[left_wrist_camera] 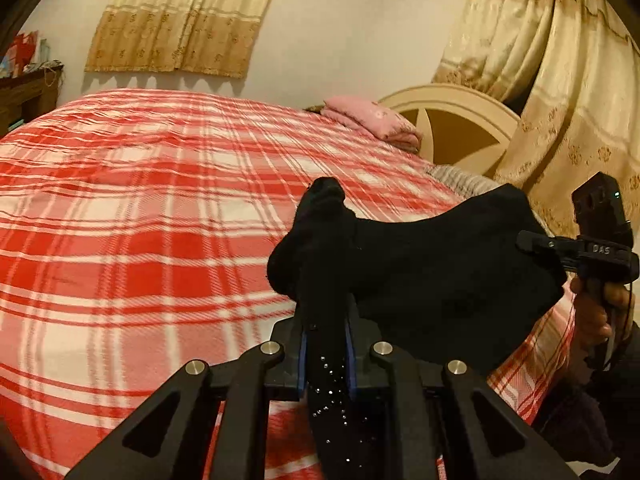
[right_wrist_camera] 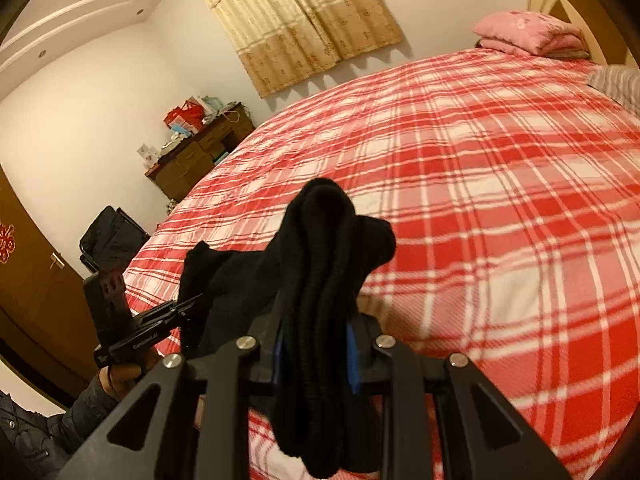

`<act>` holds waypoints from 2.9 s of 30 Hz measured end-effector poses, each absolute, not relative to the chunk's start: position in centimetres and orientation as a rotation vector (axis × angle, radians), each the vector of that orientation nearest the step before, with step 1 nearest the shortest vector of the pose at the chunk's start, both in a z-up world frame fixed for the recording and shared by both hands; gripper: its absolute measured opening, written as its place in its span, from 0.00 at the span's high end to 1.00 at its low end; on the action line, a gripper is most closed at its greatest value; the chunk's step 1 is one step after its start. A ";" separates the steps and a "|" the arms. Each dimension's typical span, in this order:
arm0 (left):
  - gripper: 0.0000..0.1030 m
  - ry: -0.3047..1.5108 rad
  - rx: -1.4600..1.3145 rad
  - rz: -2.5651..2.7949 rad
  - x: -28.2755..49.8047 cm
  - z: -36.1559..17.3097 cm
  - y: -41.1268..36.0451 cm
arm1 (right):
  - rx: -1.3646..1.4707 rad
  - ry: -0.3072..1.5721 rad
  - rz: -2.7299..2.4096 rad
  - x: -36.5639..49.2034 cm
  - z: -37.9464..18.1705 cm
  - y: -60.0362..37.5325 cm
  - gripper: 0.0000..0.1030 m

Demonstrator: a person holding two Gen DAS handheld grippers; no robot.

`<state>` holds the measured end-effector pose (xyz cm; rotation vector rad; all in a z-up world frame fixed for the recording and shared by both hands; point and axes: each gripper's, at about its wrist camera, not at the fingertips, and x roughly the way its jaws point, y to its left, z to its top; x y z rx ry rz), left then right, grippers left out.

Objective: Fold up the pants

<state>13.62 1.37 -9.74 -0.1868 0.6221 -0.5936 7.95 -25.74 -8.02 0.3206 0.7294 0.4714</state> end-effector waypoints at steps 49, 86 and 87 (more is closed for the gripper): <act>0.81 0.643 -0.029 -0.104 19.4 -12.3 18.2 | 0.267 0.925 0.696 28.9 -13.9 -4.0 0.73; 0.14 0.440 0.005 0.141 3.7 -2.6 11.8 | 0.002 0.523 0.389 3.4 -2.3 -11.7 0.02; 0.14 0.430 0.012 0.146 3.6 -2.5 11.7 | -0.012 0.516 0.401 3.0 -2.3 -11.4 0.02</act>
